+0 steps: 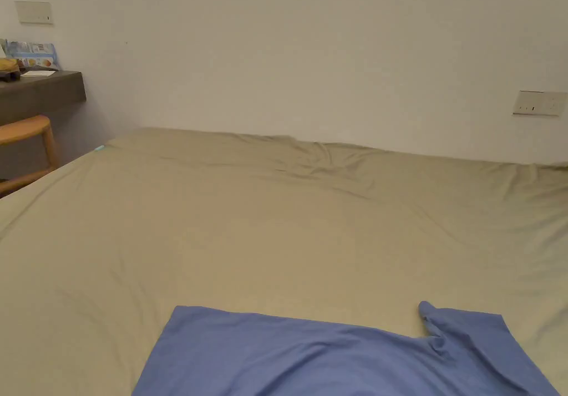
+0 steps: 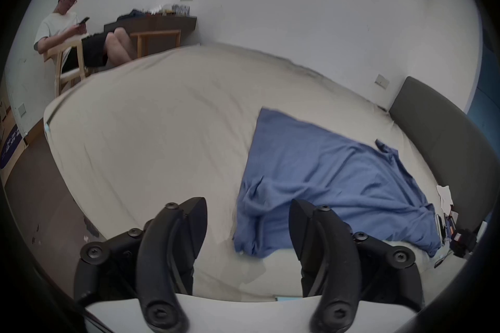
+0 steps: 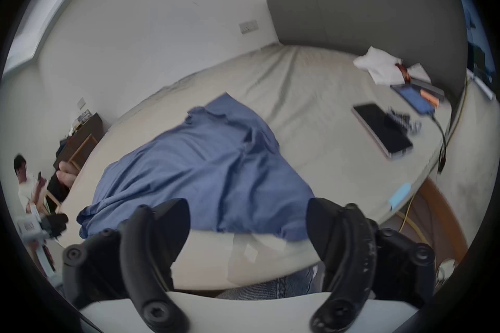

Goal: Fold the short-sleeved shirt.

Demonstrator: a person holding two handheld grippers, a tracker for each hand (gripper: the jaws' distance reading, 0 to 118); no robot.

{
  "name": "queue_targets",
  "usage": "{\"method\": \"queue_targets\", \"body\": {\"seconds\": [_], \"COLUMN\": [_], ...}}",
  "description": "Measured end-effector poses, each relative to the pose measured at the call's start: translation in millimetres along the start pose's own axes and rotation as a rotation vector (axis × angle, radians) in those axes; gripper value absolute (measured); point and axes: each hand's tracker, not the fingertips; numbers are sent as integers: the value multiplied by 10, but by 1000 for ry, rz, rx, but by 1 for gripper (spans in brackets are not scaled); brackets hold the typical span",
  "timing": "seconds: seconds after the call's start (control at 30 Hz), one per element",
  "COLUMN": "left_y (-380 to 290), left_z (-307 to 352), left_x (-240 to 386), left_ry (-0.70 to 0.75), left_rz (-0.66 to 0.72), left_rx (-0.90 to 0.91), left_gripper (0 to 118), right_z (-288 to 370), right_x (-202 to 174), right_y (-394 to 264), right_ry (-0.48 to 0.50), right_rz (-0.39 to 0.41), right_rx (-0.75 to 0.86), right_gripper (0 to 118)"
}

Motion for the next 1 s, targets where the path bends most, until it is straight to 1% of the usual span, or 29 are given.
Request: {"method": "queue_targets", "body": {"seconds": [0.03,0.07,0.1,0.13,0.17,0.2,0.27,0.37,0.47,0.53,0.6,0.67,0.73,0.8,0.83,0.87,0.9,0.93,0.97,1.0], "left_y": [41,85,113,138,166,185,195,276,426,561,695,821,917,1001,1048,1114,1180,1236,1292,1328], "left_z": [27,55,48,48,45,31,-47,-181,-474,-717,-1028,-1334,-1627,-1912,-2032,-2158,-2269,-2345,-2437,-2517], "left_x": [43,93,146,221,273,318,359,468,539,561,562,592,643,677,690,698,702,686,674,665], "left_ry": [-8,-9,9,38,37,18,7,-30,-27,-14,-30,-20,13,-6,-6,0,8,5,-6,-17], "left_rz": [-16,-35,-57,-71,-87,-105,-121,-159,-199,-183,-131,-131,-196,-262,-264,-254,-246,-236,-214,-195], "left_rx": [7,26,40,48,53,57,68,55,46,25,-5,-30,-52,-49,-60,-82,-98,-111,-126,-131], "left_gripper": [37,4,0,0,0,0,0,0,0,0,0,0,0,0,0,5,18,38,75,97], "right_z": [-12,-20,-37,-53,-111,-166,-263,-388,-472,-550,-625,-697,-738,-790,-806,-830,-857,-882,-906,-929], "right_x": [-84,-166,-238,-293,-320,-363,-411,-451,-479,-474,-497,-501,-546,-557,-568,-568,-566,-569,-580,-590], "right_y": [16,47,63,72,53,61,79,59,73,86,109,131,163,188,201,211,221,229,239,243], "right_ry": [8,8,14,22,30,35,15,53,79,85,89,97,105,107,111,117,122,124,121,115], "right_rz": [42,76,96,108,114,116,105,100,86,74,73,80,97,110,114,119,126,135,147,156], "right_rx": [0,1,13,23,21,12,-13,-75,-107,-127,-140,-155,-167,-180,-190,-200,-211,-219,-225,-229], "right_gripper": [91,84,72,50,16,2,2,2,2,2,2,2,2,2,2,2,2,2,2,2]}}
